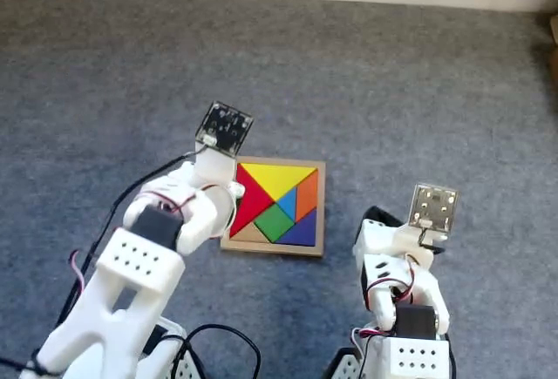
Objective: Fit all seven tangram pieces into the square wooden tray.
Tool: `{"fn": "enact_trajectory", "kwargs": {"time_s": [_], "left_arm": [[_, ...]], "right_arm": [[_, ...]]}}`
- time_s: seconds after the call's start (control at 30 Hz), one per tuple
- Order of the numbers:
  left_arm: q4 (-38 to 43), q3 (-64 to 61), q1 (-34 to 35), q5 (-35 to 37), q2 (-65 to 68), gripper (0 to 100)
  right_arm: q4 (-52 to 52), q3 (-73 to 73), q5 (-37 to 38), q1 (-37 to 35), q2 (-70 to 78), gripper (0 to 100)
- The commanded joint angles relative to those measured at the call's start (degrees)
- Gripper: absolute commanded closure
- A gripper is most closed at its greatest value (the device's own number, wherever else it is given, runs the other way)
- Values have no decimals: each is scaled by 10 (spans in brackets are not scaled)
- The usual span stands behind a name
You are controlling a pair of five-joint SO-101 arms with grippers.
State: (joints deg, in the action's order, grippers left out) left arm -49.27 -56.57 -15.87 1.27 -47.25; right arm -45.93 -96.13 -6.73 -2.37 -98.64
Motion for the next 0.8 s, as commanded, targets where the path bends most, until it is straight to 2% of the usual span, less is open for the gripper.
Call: {"fn": "enact_trajectory", "kwargs": {"time_s": [0.0,0.33,0.77], "left_arm": [[15,-10,10,3,-57,995],[15,-65,10,1,-172,995],[15,-160,7,2,-386,995]], "right_arm": [[-1,-85,-2,6,8,995],[-1,-85,-2,6,8,995],[-1,-85,-2,6,8,995]]}}
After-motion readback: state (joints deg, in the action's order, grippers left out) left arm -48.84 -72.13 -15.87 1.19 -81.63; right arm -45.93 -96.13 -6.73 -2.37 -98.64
